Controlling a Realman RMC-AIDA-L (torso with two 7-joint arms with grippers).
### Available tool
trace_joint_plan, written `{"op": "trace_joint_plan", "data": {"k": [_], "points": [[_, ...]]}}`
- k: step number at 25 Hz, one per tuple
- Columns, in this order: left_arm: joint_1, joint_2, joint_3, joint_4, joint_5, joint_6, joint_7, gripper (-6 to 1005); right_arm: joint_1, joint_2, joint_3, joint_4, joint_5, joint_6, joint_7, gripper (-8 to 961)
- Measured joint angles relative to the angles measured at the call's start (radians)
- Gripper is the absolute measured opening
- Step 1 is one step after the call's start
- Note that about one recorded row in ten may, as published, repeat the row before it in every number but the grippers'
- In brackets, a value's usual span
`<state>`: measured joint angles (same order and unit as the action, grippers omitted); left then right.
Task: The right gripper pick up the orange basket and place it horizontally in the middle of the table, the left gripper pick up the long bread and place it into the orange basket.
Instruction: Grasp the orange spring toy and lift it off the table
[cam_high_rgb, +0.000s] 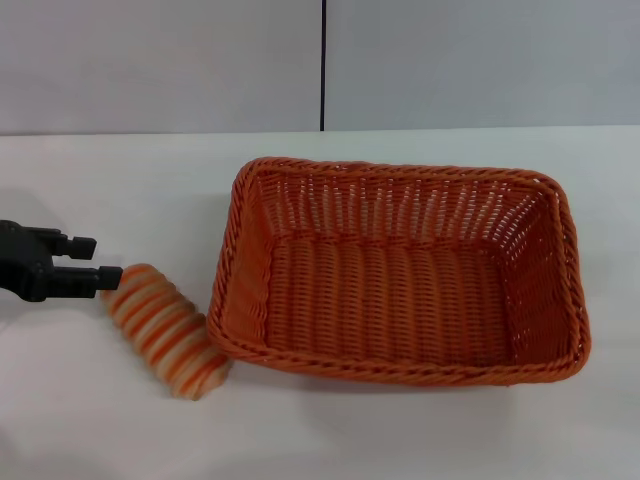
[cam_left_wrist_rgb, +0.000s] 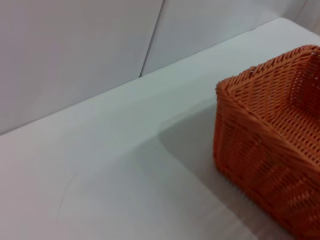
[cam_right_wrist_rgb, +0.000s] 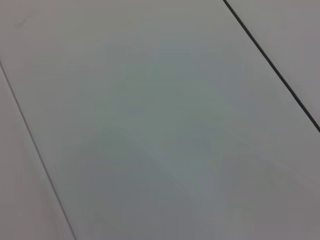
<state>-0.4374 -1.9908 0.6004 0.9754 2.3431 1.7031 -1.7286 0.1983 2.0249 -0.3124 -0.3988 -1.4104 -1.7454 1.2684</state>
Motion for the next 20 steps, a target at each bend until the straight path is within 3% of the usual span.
{"op": "trace_joint_plan", "data": {"k": [6, 20], "points": [[0.002, -0.009, 0.001, -0.015, 0.020, -0.025, 0.016, 649, 0.009, 0.001, -0.001, 0.010, -0.004, 0.019, 0.000, 556], [-0.002, -0.026, 0.006, -0.052, 0.022, -0.092, 0.044, 634, 0.010, 0.001, -0.010, 0.012, -0.006, 0.026, 0.000, 557]]}}
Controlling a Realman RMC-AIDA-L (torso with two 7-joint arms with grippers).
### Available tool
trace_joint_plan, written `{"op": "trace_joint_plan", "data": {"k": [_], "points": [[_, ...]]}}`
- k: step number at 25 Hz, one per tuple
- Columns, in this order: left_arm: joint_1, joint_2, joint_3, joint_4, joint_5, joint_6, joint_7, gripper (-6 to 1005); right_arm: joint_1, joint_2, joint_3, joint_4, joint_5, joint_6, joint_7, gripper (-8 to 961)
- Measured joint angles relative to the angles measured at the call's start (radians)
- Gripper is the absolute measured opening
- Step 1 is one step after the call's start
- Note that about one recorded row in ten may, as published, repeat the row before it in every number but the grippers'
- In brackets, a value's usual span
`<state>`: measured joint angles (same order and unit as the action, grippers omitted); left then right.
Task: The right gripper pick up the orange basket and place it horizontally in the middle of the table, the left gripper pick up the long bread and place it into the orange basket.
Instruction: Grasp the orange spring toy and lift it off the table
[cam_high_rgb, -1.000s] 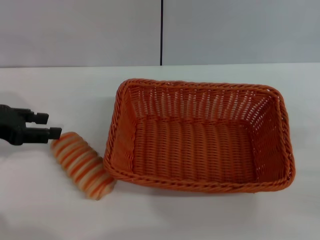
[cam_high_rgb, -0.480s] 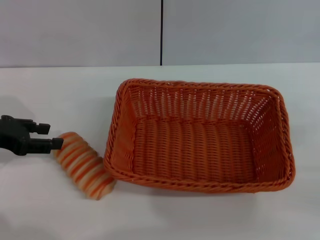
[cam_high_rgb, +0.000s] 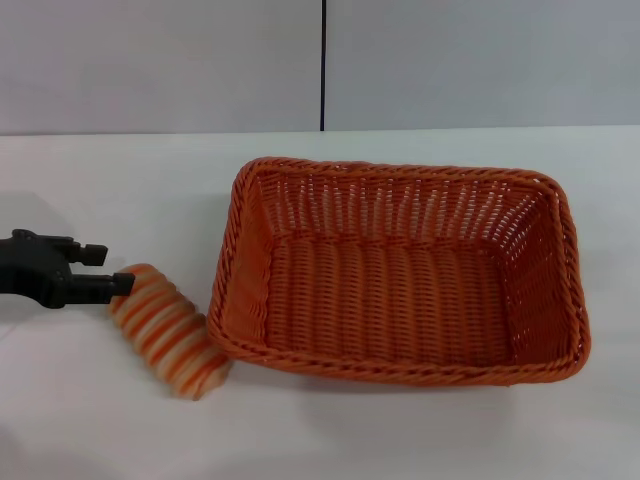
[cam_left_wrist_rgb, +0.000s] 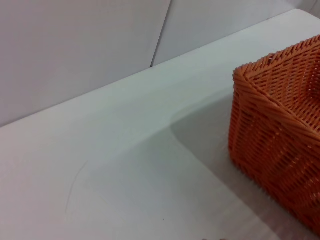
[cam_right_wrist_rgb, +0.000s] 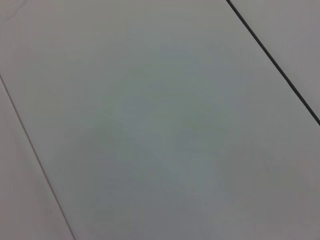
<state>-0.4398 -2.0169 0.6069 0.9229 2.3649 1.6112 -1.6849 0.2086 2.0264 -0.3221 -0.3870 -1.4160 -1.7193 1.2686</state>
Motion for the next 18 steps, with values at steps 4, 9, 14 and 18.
{"op": "trace_joint_plan", "data": {"k": [4, 9, 14, 18], "points": [[0.001, -0.002, 0.010, 0.000, 0.000, -0.006, 0.000, 629, 0.000, 0.001, 0.000, 0.000, 0.000, 0.000, 0.000, 557], [0.002, -0.005, 0.020, -0.010, 0.001, -0.022, 0.001, 624, 0.000, 0.001, 0.000, 0.000, 0.000, -0.002, 0.000, 557], [-0.001, -0.005, 0.023, -0.026, 0.001, -0.039, 0.005, 618, 0.000, 0.002, 0.001, 0.000, 0.000, -0.006, 0.000, 557], [-0.002, -0.007, 0.024, -0.030, 0.001, -0.043, 0.010, 614, 0.001, 0.002, 0.001, 0.000, 0.000, -0.007, 0.000, 556]]}}
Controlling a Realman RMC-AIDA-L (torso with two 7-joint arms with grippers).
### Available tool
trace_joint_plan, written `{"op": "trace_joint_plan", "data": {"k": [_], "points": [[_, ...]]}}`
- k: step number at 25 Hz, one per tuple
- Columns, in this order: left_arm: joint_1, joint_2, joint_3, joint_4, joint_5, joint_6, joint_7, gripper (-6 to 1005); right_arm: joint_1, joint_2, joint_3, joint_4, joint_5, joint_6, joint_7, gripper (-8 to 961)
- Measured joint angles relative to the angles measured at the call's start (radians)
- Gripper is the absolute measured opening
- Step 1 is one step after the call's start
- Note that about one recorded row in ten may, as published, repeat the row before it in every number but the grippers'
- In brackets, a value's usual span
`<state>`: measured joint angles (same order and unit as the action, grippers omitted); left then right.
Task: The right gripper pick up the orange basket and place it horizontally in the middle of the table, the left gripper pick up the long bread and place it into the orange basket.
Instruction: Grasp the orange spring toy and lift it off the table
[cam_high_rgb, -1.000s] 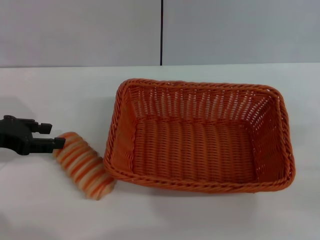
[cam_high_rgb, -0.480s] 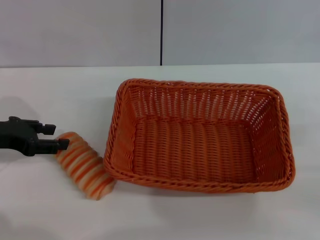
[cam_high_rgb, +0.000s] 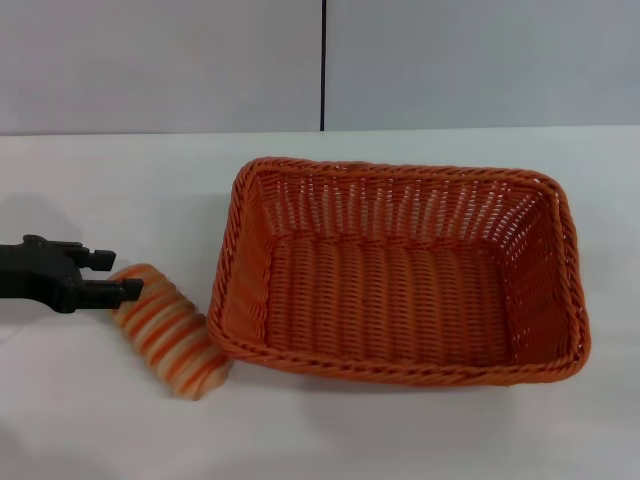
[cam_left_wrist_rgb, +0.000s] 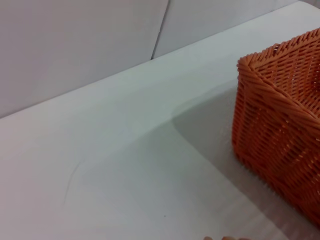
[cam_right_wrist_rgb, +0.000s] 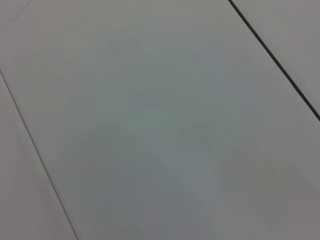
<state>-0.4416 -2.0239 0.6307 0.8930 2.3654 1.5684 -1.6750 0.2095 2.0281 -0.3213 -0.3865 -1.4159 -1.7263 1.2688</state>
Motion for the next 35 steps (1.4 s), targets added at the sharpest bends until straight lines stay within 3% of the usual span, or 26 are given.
{"op": "trace_joint_plan", "data": {"k": [27, 35], "points": [[0.006, 0.000, 0.056, -0.023, 0.001, -0.009, 0.011, 584, 0.007, 0.006, 0.007, 0.000, 0.006, 0.005, 0.006, 556], [0.004, -0.002, 0.057, -0.020, -0.004, -0.001, 0.014, 446, 0.006, 0.006, 0.009, 0.000, 0.006, 0.006, 0.006, 557]]}}
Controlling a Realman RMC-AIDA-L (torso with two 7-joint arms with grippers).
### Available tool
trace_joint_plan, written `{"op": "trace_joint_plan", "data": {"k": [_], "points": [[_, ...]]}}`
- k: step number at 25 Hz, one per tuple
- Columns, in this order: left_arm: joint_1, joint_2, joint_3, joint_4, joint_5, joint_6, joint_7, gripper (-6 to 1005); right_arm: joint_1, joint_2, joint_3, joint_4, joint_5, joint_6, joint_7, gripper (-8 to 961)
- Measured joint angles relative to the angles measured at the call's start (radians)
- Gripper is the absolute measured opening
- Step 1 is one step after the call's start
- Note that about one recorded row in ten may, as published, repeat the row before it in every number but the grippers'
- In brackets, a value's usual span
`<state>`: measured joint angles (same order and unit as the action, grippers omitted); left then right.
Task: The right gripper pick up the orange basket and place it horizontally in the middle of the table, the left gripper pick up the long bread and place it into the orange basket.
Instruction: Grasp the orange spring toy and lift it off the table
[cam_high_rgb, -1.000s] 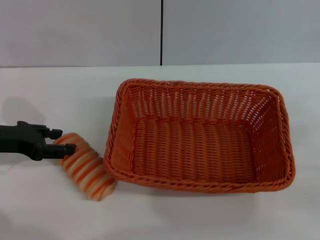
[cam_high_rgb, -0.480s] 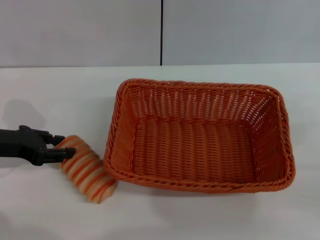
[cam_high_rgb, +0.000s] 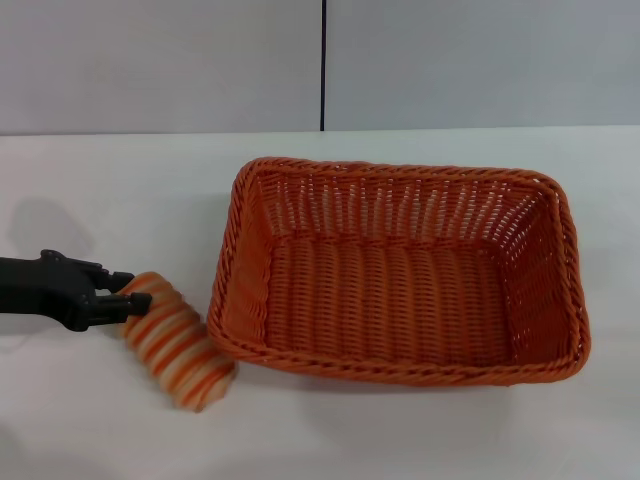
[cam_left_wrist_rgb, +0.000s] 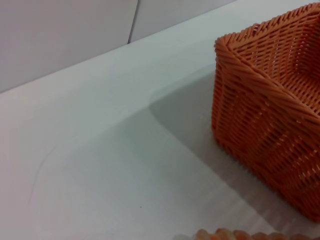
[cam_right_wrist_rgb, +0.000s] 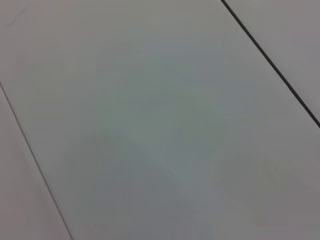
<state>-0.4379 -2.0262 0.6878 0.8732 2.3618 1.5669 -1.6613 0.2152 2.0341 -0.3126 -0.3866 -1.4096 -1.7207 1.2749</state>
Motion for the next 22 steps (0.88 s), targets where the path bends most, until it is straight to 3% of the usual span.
{"op": "trace_joint_plan", "data": {"k": [6, 22], "points": [[-0.004, 0.001, 0.001, -0.004, 0.003, 0.003, 0.000, 367, -0.003, 0.000, 0.001, 0.000, 0.002, -0.003, 0.000, 556], [-0.001, 0.001, -0.007, 0.008, -0.004, 0.021, 0.002, 278, -0.005, -0.005, 0.028, 0.000, 0.005, -0.014, 0.003, 557]]}}
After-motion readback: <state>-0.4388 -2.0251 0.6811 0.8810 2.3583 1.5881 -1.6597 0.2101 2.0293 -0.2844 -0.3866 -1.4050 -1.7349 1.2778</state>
